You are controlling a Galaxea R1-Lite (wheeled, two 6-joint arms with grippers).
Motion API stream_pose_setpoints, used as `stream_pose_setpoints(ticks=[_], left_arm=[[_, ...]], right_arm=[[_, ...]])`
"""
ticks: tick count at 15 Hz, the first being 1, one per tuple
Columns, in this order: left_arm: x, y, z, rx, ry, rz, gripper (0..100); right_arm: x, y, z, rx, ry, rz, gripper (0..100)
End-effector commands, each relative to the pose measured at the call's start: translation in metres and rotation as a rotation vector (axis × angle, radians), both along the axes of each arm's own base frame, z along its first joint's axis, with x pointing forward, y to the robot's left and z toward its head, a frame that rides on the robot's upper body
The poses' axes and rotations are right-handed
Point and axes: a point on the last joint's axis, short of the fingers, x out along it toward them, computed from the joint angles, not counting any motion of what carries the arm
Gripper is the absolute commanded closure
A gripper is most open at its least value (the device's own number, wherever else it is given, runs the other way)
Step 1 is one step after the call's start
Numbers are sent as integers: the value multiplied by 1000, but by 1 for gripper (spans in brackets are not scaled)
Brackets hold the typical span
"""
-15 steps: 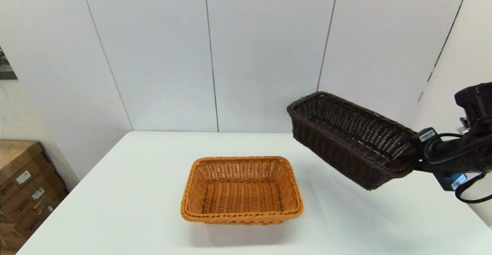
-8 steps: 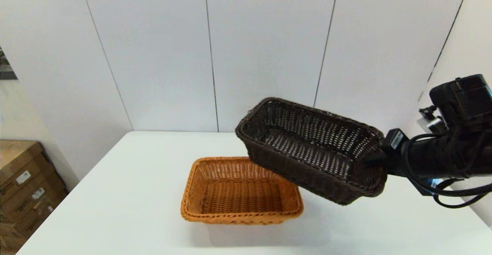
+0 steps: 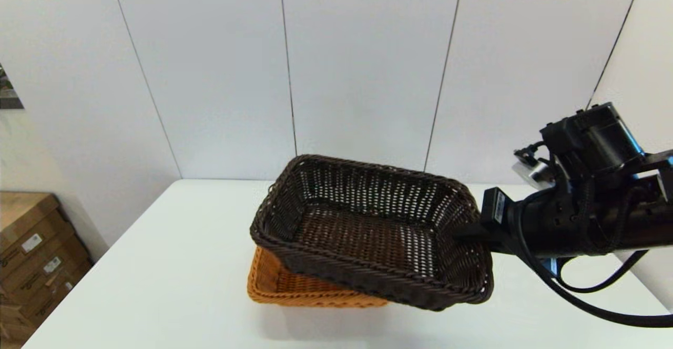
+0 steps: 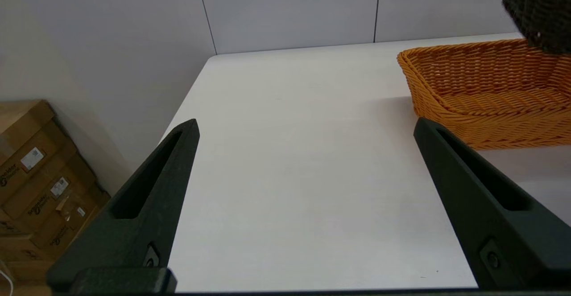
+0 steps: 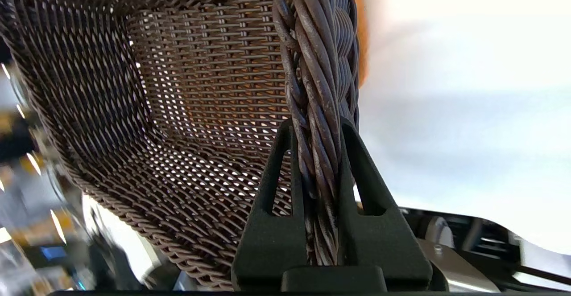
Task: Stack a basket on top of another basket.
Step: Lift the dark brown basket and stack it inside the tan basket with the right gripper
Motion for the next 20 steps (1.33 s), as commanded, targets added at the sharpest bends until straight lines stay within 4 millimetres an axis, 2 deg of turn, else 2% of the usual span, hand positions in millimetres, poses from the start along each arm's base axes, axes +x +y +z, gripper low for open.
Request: stream_pose_setpoints(ticks=[1, 6, 9, 13, 20], left_arm=[[0, 0, 0, 1, 2, -1, 0], [0, 0, 0, 1, 2, 1, 0], [0, 0, 0, 1, 3, -1, 0], [0, 0, 0, 3, 3, -1, 0], [0, 0, 0, 3, 3, -1, 0]], right_arm=[[16, 14, -7, -8, 27, 65, 100], [40, 26, -17, -32, 32, 115, 100], [53, 34, -16, -25, 29, 113, 100], [61, 37, -8, -1, 39, 122, 100], [67, 40, -12, 10, 54, 104, 100]])
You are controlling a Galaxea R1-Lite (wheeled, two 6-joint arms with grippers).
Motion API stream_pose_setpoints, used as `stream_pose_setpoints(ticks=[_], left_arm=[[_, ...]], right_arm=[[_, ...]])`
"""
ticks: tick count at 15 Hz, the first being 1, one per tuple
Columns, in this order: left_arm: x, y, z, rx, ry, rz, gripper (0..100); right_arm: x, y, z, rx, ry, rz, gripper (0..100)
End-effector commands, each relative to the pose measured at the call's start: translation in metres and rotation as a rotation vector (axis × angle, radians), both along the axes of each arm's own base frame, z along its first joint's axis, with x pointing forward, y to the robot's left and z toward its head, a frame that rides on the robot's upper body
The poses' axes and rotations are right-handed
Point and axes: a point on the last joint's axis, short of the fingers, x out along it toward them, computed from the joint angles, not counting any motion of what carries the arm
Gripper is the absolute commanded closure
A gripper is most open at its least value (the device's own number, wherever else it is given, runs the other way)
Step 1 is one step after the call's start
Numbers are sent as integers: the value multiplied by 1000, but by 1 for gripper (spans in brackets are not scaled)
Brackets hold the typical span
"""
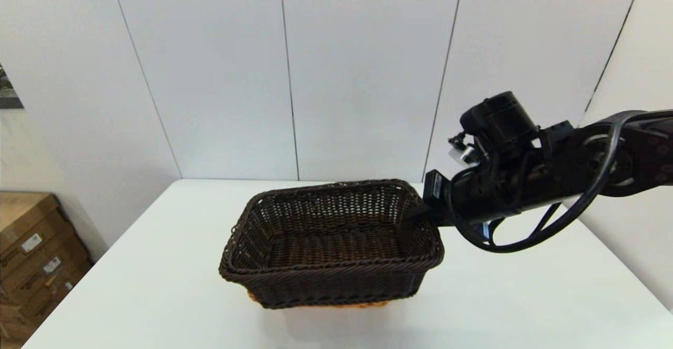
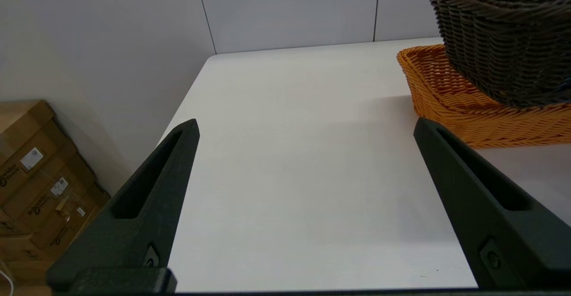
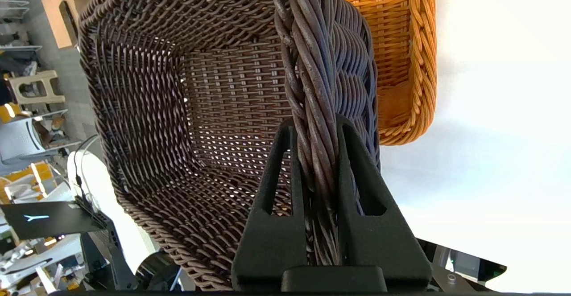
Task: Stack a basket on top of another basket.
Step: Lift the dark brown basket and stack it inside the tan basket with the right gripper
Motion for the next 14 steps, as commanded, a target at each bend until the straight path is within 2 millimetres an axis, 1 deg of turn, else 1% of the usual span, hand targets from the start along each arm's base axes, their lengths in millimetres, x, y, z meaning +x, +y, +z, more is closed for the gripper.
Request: stream_pose_setpoints(ticks=[1, 3, 8, 14], left_arm=[[0, 0, 0, 1, 1, 1, 0], [0, 0, 0, 1, 1, 1, 0], [0, 0, 0, 1, 1, 1, 0], [0, 0, 0, 8, 1, 1, 0]], right_arm=[[5, 2, -4, 9, 14, -14, 100], [10, 5, -7, 10, 24, -16, 100], [21, 11, -7, 36, 39, -50, 100], [22, 12, -9, 65, 63, -47, 100]])
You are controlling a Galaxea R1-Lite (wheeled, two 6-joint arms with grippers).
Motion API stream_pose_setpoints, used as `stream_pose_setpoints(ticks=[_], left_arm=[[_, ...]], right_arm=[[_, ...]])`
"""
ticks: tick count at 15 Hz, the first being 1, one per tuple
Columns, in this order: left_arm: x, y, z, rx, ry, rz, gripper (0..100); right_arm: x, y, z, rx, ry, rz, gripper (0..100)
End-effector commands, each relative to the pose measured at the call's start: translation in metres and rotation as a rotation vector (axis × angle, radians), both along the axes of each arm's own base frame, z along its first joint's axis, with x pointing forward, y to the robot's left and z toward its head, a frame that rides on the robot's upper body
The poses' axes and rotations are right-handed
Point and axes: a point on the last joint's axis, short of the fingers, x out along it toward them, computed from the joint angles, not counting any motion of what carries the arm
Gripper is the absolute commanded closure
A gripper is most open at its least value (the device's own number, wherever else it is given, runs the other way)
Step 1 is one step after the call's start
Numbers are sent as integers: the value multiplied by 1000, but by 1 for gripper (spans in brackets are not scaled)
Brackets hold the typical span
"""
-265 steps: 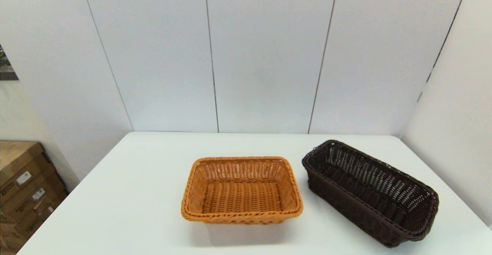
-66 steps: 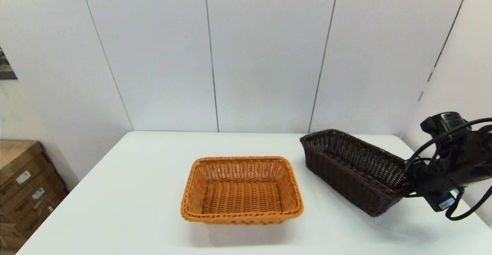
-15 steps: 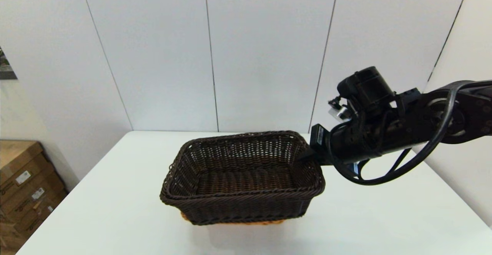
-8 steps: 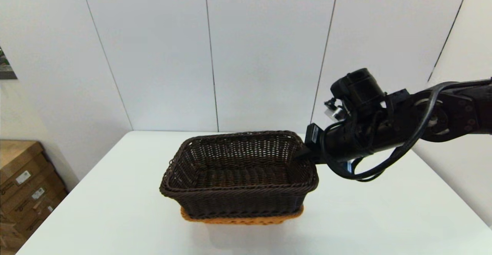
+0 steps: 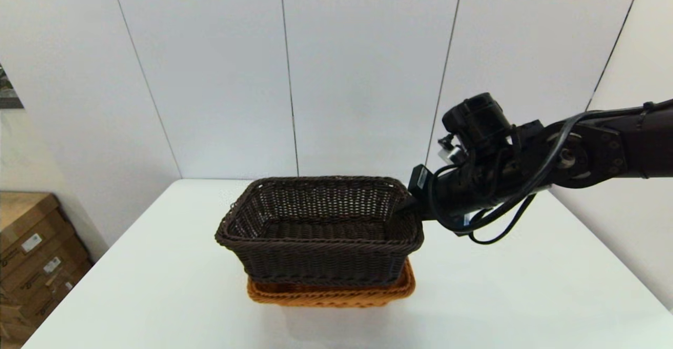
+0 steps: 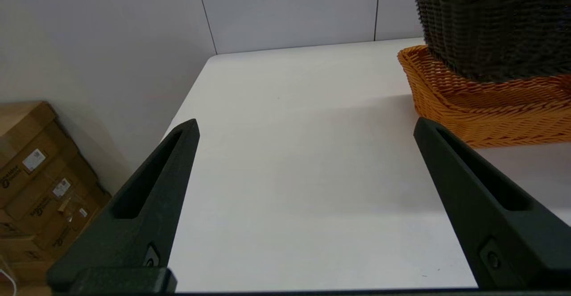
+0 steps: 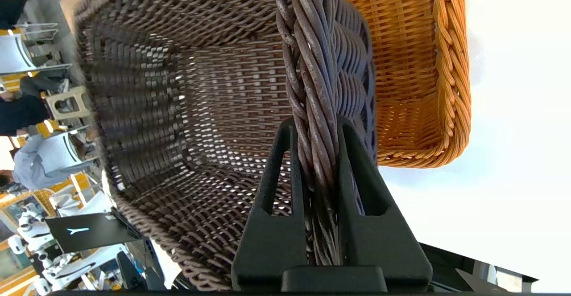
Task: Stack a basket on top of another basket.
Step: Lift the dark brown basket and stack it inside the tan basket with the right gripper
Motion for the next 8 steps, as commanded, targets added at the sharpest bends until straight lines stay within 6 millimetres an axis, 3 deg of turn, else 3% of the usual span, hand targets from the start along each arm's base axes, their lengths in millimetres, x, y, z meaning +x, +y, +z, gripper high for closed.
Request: stream_pose_setpoints(ticks=[1, 8], left_arm=[[0, 0, 0, 1, 1, 0, 0], [0, 0, 0, 1, 1, -2, 0]], right_arm=[[0, 1, -1, 9, 6, 7, 100], [4, 3, 3, 43, -32, -8, 100]])
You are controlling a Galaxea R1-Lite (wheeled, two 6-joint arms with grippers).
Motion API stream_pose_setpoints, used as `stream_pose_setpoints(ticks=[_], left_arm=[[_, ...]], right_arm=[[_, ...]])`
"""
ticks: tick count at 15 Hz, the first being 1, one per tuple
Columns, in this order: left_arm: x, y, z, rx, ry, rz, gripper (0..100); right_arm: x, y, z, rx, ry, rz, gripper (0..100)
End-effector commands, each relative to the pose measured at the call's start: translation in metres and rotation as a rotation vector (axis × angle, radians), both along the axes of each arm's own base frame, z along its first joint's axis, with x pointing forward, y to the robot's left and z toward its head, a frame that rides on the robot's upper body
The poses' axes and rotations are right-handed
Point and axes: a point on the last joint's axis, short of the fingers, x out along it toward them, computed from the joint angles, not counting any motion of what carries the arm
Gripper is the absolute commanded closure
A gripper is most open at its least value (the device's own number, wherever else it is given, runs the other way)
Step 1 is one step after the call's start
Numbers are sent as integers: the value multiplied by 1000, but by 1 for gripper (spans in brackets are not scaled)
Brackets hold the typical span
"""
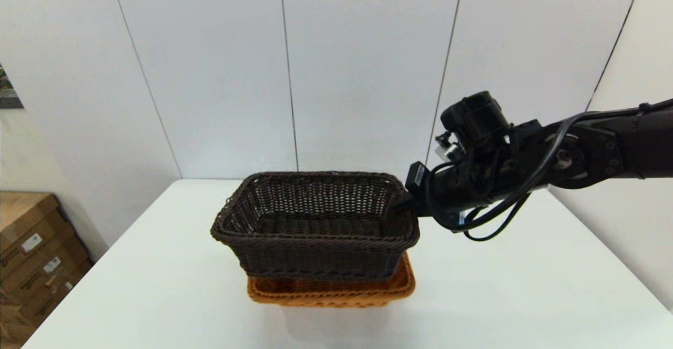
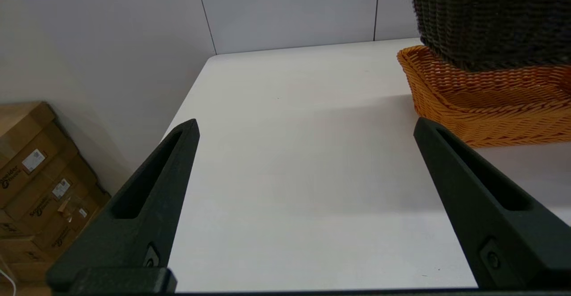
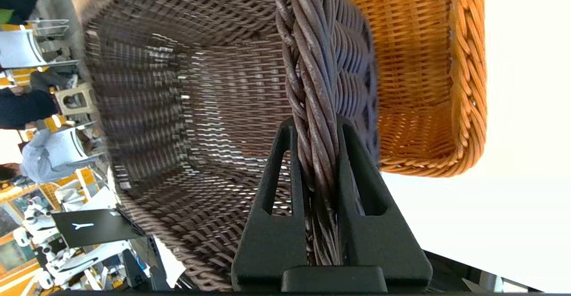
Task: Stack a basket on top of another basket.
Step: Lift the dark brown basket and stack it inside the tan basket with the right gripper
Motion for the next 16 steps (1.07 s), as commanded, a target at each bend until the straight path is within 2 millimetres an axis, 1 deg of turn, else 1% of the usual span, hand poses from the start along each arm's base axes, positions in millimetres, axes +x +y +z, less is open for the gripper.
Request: stream_pose_setpoints(ticks=[1, 10, 13, 16], left_arm=[[0, 0, 0, 1, 1, 3, 0], [0, 0, 0, 5, 1, 1, 0], [0, 0, 0, 5, 1, 0, 0], [0, 0, 0, 5, 1, 1, 0]], right_arm=[[1, 1, 3, 35, -2, -27, 100], [-3, 1, 6, 37, -22, -19, 100], [0, 2, 0, 64, -90, -20, 100], [-1, 2, -3, 60, -87, -22, 100]])
